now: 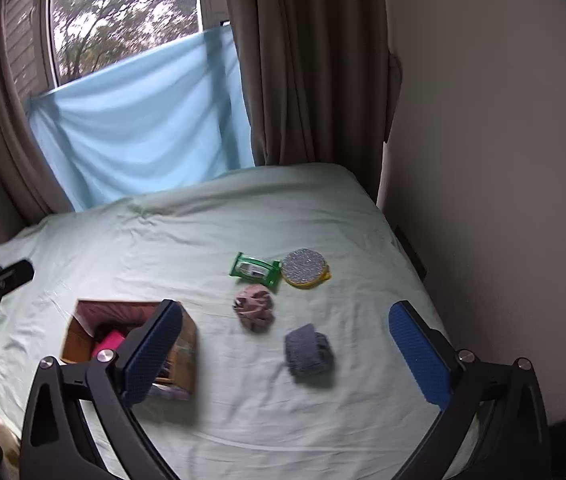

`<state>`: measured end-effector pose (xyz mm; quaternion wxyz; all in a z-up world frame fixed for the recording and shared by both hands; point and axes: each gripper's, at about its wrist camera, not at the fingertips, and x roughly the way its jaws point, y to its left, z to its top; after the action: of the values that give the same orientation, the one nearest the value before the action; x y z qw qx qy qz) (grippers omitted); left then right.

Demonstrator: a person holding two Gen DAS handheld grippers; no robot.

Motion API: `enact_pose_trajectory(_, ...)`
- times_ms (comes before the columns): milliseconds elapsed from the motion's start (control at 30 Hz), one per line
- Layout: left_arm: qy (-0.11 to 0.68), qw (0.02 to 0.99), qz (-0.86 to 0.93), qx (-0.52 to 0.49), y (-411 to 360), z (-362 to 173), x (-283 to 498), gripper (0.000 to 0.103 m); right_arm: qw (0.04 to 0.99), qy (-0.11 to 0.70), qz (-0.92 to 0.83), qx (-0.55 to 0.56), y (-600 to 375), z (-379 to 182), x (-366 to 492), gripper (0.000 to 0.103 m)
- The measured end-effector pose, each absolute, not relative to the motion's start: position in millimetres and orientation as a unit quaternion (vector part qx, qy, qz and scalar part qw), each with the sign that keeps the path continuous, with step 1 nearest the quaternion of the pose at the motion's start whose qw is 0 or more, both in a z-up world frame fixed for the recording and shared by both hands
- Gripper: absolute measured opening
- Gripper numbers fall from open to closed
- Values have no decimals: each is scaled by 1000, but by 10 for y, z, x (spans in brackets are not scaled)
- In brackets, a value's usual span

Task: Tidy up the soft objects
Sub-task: 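Lift both tools away from the box toward the remaining items, then grasp the pink cloth with the left tool while the right tool grasps the grey sock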

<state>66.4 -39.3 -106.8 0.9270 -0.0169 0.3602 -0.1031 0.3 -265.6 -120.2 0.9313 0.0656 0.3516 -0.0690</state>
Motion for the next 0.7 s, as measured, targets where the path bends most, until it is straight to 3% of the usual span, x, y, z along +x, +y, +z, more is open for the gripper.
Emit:
enact_pose_trajectory(300,387,916,-108,-12,-1212,-1792,1305,103,918,393,-35,40,-3147,-1877,420,103)
enact_pose_trajectory(700,451,883,-126,17,-1851,-3388,2273,103,903,429,24,30,-3243,-3271,996,103)
